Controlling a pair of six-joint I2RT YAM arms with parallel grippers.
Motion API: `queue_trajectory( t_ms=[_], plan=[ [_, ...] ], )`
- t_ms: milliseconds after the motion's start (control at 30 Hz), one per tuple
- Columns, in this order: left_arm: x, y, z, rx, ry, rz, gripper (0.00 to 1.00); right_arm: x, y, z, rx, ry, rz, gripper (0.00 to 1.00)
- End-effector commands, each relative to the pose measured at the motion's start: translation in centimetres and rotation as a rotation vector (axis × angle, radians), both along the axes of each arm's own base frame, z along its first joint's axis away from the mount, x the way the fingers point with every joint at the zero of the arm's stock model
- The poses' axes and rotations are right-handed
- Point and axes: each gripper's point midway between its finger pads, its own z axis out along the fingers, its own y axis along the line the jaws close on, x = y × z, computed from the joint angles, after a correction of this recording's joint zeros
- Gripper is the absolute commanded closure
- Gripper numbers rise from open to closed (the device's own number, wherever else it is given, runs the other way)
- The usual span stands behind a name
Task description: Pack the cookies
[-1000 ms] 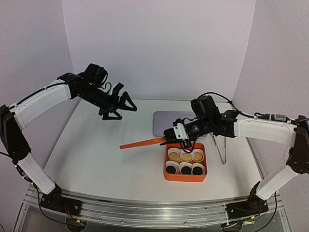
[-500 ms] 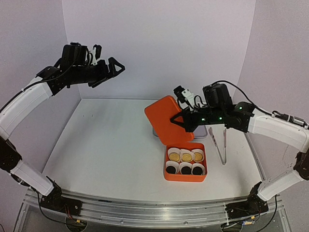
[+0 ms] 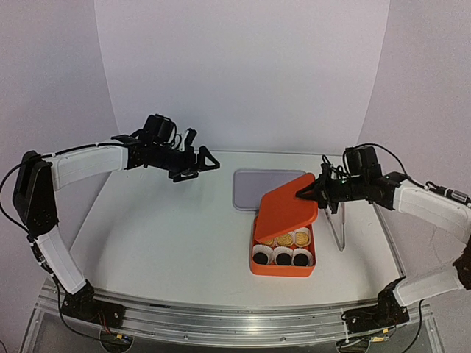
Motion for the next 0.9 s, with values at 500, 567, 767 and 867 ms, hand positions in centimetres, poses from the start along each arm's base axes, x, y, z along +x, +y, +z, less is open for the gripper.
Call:
queue_trajectory(
  t_ms=[500,567,767,867],
  plan=[
    [-4.6,-9.2,-5.6,-0.027,0.116,-0.265,0.0,-4.4,-0.9,-1.4,0.124,-0.089,0.062,1.0],
    [-4.8,-9.5,-5.6,-0.034,0.112,-0.273,0.0,-4.3,-0.9,-1.4,0.145,-0.111,0.061,1.0],
    [-5.3,-9.7,-5.6,-0.045,0.115,-0.29,0.0,-4.5,-1.1,-2.7,0.171,-0.118,0.06,1.0],
    [-5.2,-9.8,-5.4,-0.055,0.111,-0.288,0.01,-4.3,-1.6,-3.7,0.188,-0.107,0.029,1.0]
  ],
)
